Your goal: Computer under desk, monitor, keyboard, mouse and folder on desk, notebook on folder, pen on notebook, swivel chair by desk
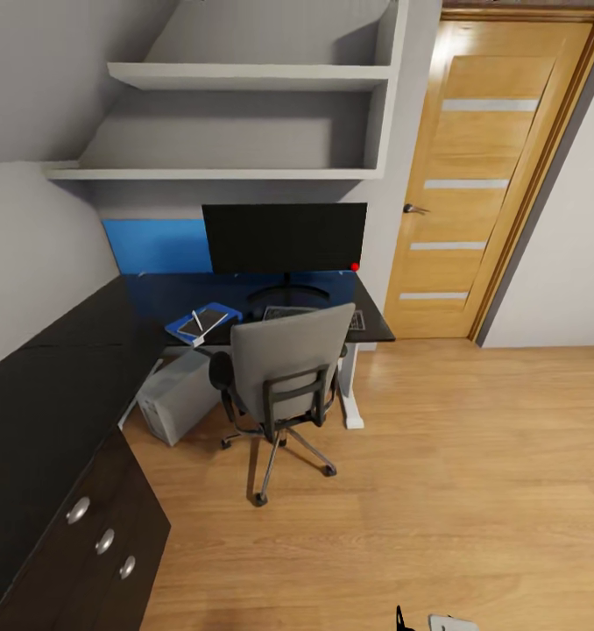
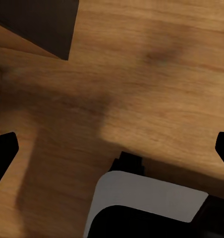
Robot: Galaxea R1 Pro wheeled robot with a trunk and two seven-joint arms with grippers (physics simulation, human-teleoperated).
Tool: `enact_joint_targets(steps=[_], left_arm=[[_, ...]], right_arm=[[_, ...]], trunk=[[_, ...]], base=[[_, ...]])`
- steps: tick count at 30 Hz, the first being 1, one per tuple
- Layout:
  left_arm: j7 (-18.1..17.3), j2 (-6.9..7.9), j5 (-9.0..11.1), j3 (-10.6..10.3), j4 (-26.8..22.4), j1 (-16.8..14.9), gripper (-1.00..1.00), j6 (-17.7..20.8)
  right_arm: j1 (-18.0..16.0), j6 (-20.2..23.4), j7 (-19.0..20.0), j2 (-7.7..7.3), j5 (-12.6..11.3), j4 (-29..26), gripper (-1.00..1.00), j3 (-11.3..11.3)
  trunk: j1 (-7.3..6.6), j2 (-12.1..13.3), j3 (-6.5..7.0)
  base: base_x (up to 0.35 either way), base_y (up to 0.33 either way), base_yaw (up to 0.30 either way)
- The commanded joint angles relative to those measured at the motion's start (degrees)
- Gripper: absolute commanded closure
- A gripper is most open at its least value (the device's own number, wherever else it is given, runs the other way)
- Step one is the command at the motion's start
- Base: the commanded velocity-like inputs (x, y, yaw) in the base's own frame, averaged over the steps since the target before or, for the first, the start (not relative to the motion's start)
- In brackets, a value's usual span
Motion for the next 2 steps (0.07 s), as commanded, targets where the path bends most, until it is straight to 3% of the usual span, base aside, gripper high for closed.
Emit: enact_joint_targets(steps=[1, 2], left_arm=[[0.20, -0.01, 0.42, -0.51, 0.03, -0.03, -1.00, -0.18], [0.19, -0.01, 0.42, -0.52, 0.03, -0.03, -1.00, -0.20]], right_arm=[[-0.07, -0.23, -0.17, 0.02, -0.43, 0.14, -1.00, 0.50], [-0.07, -0.23, -0.17, 0.02, -0.43, 0.14, -1.00, 0.50]], trunk=[[-0.23, 0.39, 0.13], [-0.45, 0.79, 0.31]], base=[[0.000, 0.000, 0.000], [0.000, 0.000, 0.000]])
